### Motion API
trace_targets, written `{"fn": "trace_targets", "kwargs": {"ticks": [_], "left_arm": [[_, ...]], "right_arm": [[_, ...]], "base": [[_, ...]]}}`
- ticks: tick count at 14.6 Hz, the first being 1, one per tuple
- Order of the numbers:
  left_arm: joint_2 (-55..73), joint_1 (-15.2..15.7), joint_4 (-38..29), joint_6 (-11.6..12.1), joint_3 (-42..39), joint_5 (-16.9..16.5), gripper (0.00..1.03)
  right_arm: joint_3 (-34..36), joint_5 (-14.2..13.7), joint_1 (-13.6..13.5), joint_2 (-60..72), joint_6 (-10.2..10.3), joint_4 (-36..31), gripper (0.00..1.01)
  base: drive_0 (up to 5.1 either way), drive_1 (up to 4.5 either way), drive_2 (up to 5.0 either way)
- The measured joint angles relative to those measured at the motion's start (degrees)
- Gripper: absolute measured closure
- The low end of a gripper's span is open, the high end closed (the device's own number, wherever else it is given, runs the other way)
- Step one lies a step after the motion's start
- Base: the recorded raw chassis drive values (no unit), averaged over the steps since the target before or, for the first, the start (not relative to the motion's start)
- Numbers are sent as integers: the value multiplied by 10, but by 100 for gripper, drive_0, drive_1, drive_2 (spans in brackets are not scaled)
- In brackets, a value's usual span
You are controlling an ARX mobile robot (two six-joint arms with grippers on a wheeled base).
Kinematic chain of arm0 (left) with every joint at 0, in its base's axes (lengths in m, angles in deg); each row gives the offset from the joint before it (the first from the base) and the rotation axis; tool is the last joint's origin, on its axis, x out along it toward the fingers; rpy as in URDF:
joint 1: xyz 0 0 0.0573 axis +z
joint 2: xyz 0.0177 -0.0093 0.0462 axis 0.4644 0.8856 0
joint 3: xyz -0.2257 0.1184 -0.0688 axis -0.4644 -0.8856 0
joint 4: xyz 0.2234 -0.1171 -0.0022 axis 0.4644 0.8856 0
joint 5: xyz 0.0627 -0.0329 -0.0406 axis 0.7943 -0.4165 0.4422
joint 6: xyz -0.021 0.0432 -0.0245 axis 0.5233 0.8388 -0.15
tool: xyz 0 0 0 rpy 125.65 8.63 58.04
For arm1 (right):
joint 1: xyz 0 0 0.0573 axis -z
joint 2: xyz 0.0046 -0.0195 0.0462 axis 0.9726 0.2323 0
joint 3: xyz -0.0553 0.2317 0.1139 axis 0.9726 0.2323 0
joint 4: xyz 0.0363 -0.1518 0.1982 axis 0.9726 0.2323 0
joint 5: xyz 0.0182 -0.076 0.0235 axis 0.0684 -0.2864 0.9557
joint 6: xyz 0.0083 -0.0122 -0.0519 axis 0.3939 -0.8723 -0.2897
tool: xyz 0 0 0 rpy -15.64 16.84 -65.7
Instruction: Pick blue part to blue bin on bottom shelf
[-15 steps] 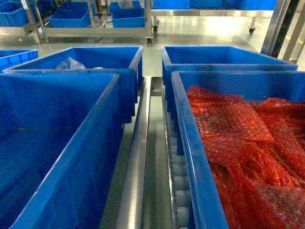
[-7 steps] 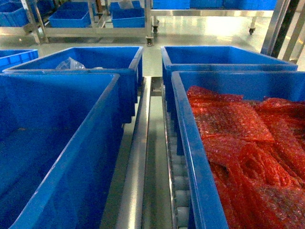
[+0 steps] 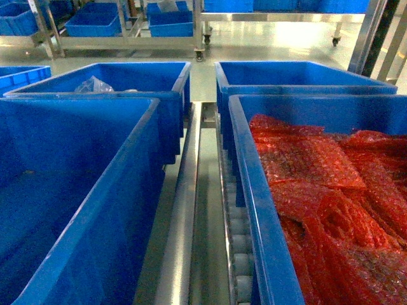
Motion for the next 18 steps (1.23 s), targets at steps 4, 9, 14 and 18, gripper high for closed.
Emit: {"fn": "trace_targets", "kwargs": {"ticks": [4,9,14,18], "left_arm": [[0,0,0,0,0,0,5],[0,0,0,0,0,0,5],[0,0,0,0,0,0,5],[0,0,0,0,0,0,5]], "right_arm": [[0,0,0,0,0,0,3],[0,0,0,0,0,0,3],[0,0,0,0,0,0,3],[0,0,0,0,0,0,3]], "base": [[0,0,0],[0,0,0],[0,0,0],[0,0,0]]}}
